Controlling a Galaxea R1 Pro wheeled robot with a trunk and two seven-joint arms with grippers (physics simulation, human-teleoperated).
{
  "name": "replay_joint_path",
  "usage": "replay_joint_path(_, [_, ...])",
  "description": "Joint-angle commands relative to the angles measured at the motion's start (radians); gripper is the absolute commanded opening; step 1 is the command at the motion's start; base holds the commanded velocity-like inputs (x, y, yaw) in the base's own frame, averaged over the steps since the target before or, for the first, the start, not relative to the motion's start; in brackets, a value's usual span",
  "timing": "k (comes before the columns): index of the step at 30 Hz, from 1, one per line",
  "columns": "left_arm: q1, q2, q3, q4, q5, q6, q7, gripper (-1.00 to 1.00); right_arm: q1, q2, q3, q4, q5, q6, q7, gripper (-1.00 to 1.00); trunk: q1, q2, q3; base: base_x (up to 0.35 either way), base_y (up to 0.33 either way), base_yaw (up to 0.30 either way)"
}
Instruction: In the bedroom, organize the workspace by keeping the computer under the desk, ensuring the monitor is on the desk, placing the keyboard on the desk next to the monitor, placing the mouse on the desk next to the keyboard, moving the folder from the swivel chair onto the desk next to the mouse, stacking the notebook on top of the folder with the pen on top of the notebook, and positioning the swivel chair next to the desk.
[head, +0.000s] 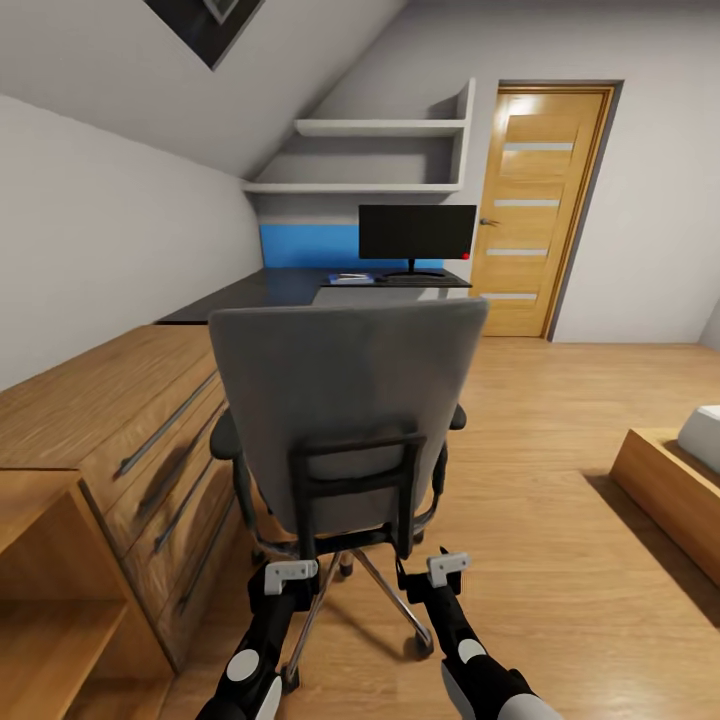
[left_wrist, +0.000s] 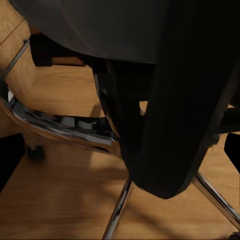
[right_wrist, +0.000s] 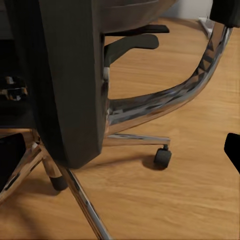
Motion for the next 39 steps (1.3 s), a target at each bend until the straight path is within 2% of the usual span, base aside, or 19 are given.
replay_joint_path(1, [-0.001, 0.001, -0.003, 0.001, 0.007, -0.004, 0.008, 1.00, -0.001, 0.001, -0.012, 0.000, 0.006, -0.003, -0.004, 1.00, 0.000, 0.000, -0.001, 0.000, 0.239, 0.000])
replay_joint_path(15, [-0.001, 0.001, -0.003, 0.001, 0.007, -0.003, 0.007, 1.00, -0.001, 0.001, -0.012, 0.000, 0.006, -0.003, -0.004, 1.00, 0.000, 0.000, -0.001, 0.024, 0.036, 0.000])
replay_joint_path(32, [-0.001, 0.001, -0.003, -0.001, 0.007, -0.005, 0.008, 1.00, -0.001, 0.001, -0.012, 0.000, 0.006, -0.003, -0.004, 1.00, 0.000, 0.000, -0.001, 0.251, -0.176, 0.000])
replay_joint_path(39, [-0.001, 0.001, -0.003, -0.001, 0.007, -0.030, 0.006, 1.00, -0.001, 0.001, -0.012, 0.000, 0.006, -0.003, -0.004, 1.00, 0.000, 0.000, -0.001, 0.255, -0.170, 0.000])
